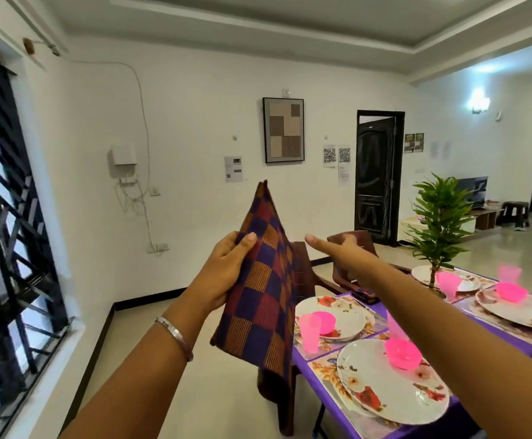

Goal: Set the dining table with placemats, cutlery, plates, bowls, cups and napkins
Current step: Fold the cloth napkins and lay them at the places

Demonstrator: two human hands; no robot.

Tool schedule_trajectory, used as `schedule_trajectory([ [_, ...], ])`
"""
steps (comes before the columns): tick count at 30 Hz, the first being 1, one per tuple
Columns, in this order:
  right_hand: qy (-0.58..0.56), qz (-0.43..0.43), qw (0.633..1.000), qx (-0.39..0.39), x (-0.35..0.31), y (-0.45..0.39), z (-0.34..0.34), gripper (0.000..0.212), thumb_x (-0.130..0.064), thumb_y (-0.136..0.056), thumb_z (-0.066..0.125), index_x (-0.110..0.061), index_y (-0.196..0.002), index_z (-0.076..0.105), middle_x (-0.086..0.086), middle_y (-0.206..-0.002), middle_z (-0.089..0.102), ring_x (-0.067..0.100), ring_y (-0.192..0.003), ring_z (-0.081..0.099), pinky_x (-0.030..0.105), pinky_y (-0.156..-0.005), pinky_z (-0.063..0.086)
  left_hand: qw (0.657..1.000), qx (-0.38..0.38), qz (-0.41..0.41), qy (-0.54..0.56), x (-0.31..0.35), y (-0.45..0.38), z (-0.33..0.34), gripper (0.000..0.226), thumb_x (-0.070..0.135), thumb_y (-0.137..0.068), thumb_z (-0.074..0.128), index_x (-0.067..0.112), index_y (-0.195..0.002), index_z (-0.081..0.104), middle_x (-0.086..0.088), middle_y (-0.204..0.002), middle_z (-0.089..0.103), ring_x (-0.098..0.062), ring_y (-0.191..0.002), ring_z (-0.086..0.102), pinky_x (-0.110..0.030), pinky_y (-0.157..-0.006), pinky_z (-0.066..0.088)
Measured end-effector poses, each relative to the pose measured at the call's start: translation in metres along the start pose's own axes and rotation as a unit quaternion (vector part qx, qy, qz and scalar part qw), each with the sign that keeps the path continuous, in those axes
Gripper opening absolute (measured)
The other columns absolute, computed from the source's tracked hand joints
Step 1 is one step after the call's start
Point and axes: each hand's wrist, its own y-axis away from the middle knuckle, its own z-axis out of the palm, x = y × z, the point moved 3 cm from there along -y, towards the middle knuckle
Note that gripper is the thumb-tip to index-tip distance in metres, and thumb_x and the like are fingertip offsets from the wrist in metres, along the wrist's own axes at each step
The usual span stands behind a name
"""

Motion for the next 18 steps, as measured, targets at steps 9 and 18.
schedule_trajectory([
  [9,-0.291,0.106,0.897,-0.316,0.067,0.009,0.055,0.068,-0.059,-0.081,0.062,-0.014,-0.131,0.051,0.013,-0.126,0.062,0.033,-0.114,0.06,0.053,-0.097,0.046,0.994,0.011,-0.026,0.11,0.005,0.006,-0.011,0.029,0.032,-0.092,0.055,0.015,-0.115,0.063,-0.008,-0.1,0.073,-0.023,-0.083,0.071,-0.033,-0.064,0.059],
  [18,-0.383,-0.055,0.919,-0.073,0.023,0.002,0.021,0.057,0.006,-0.087,0.059,-0.028,-0.13,0.043,0.007,-0.102,0.062,0.023,-0.087,0.069,0.039,-0.072,0.059,0.994,0.06,-0.046,0.083,0.003,0.012,-0.048,0.034,0.021,-0.084,0.067,0.007,-0.114,0.065,-0.014,-0.102,0.072,-0.028,-0.093,0.068,-0.036,-0.073,0.059],
])
